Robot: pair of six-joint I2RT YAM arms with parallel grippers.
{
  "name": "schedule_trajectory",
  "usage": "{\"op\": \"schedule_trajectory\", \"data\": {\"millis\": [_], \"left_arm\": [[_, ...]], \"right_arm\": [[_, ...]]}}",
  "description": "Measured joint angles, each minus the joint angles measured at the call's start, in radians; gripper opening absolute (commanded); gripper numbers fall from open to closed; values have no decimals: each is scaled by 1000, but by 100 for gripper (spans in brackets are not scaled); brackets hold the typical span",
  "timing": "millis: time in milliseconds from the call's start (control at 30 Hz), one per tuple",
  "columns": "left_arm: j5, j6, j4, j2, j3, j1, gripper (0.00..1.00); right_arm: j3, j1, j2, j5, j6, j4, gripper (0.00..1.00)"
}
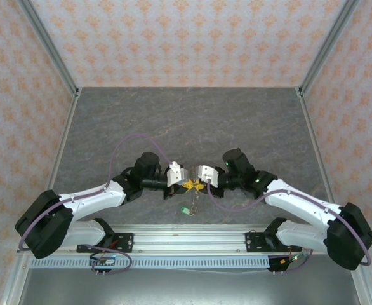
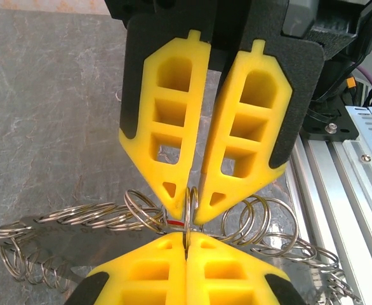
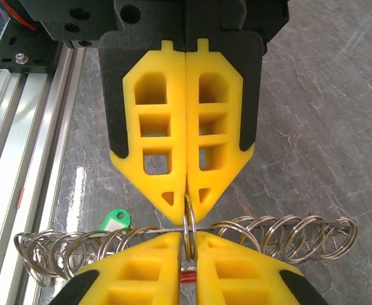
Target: Put the keys on the keyring
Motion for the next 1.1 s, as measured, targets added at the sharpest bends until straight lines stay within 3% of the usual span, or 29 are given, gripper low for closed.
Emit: {"op": "schedule_trajectory", "data": {"millis": [167,300,500,800,967,1100], "left_arm": [[-4,-3,5,0,0,0,0],[-8,-3,6,0,0,0,9],[-7,-6,6,0,1,0,14],[-7,-4,5,0,5,0,14],[-7,3,-3,0,10,0,1],[-10,0,-10,-1,13,0,0]], "right_arm": [[-4,0,-8,10,15,11,0],[-6,0,-8,13,22,17,0],[-6,0,-1,10,23,19,0],[-6,0,4,-3,49,48,0],[-7,-1,4,-5,61,51,0],[-10,-1,4,-3,90,55,16]]}}
